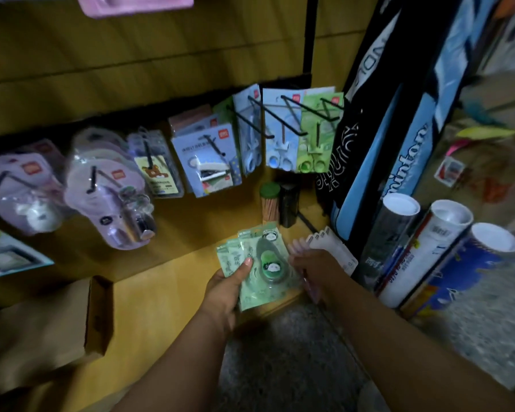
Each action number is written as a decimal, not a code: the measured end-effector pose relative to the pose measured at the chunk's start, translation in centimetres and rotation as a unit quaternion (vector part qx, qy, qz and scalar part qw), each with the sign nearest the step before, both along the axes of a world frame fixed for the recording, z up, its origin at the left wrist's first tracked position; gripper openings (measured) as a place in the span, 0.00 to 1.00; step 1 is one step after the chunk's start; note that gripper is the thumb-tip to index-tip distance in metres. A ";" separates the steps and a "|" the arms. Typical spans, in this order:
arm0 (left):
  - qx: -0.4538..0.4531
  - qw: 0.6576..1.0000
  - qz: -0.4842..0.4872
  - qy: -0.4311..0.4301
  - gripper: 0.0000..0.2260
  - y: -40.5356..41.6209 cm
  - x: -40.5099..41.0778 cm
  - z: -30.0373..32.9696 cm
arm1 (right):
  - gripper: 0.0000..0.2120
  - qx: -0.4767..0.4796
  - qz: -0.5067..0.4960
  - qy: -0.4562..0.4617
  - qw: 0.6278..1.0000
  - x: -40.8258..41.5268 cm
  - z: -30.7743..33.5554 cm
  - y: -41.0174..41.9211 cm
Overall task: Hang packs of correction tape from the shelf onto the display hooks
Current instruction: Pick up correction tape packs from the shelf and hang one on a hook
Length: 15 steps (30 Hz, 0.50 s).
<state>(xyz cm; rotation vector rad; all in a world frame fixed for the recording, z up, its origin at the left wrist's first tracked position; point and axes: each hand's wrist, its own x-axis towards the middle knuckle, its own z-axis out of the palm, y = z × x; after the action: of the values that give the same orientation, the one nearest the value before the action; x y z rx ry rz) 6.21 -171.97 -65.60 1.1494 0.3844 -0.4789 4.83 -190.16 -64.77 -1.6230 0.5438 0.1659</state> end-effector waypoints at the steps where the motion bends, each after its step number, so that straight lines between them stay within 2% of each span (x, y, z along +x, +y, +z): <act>1: -0.007 1.000 0.000 -0.004 0.27 -0.2 -0.4 0.8 | 0.09 0.022 0.003 -0.008 1.000 -0.3 0.4 0.2; 4: -0.023 0.999 0.004 -0.024 0.27 -0.6 -1.3 3.1 | 0.10 0.067 0.017 -0.066 0.995 -1.3 2.2 0.8; 7: -0.024 0.998 -0.010 -0.054 0.24 -1.0 -2.5 5.2 | 0.24 0.124 0.056 -0.101 0.985 -2.8 3.6 1.1; 11: -0.033 0.995 -0.023 -0.089 0.18 -1.5 -4.1 7.8 | 0.25 0.170 0.079 -0.152 0.970 -4.7 5.8 1.4; 15: -0.057 0.989 -0.046 -0.125 0.23 -1.4 -5.2 10.3 | 0.15 0.206 0.020 -0.192 0.959 -6.4 8.7 1.7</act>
<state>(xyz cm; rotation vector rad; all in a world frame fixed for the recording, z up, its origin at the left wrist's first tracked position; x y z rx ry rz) 0.97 -173.33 -55.34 1.1037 0.0849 -0.4247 -1.54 -188.50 -56.06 -1.2152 0.1596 -0.0109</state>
